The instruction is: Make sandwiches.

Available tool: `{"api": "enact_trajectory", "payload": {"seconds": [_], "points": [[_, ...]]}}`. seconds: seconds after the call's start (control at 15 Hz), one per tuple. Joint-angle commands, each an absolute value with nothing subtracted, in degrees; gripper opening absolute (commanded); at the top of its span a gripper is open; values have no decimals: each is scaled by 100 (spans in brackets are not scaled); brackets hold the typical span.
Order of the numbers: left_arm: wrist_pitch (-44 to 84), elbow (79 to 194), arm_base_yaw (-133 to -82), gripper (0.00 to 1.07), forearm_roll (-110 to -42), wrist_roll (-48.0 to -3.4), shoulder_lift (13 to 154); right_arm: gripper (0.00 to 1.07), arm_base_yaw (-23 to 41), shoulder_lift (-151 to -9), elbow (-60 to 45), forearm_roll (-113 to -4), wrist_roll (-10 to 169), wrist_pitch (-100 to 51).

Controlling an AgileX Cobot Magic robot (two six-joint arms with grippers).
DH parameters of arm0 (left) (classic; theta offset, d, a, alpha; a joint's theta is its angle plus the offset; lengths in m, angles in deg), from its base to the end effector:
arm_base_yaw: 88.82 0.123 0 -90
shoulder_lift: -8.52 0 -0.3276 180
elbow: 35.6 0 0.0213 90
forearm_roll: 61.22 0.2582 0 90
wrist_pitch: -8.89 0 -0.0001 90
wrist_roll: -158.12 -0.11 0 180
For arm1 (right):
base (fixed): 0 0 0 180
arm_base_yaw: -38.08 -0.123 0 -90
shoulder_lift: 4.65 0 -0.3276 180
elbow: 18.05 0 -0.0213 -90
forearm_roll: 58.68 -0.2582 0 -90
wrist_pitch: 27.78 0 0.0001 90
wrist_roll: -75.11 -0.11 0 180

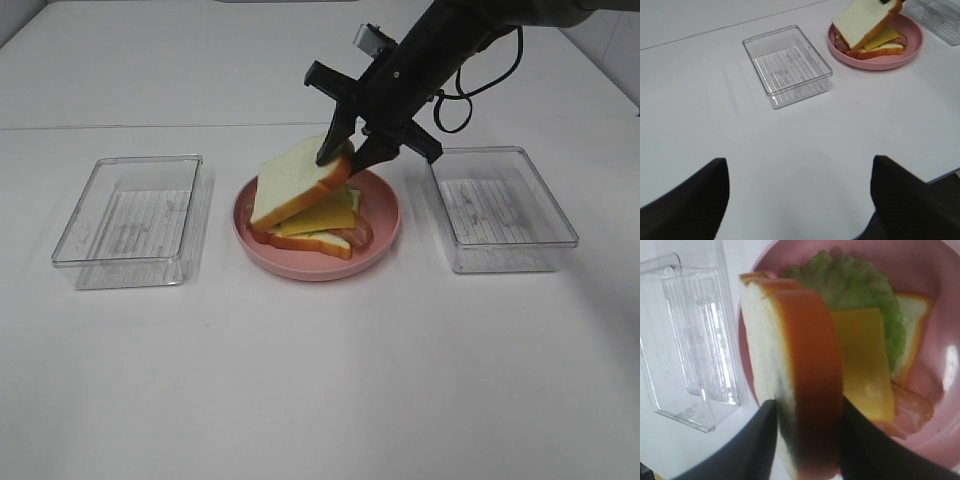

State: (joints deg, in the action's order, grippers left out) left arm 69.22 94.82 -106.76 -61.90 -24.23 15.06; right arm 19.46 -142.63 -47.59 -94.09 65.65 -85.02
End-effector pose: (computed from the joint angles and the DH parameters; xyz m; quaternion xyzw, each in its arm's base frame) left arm -0.0237 0.0065 0.2729 0.1500 0.8368 -0.0773 0.5209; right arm 0.4828 0.2193 0.1905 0.0555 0.9527 0.2949 0.0487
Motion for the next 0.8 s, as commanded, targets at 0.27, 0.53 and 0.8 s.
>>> {"api": "enact_trajectory", "payload": {"seconds": [0.27,0.53,0.8], "points": [[6877,9470,-10687,74,-6179,-2400,1368,74,1940,-14240,-4753,-8957,6628,-9115],[6877,9470,-10687,74,-6179,-2400,1368,74,1940,-13839,-4753,-7885,6628,-9510],[6877,9470,-10687,74,-6179,-2400,1368,74,1940,-13111,-4747,-6585,6668,-10181]]}}
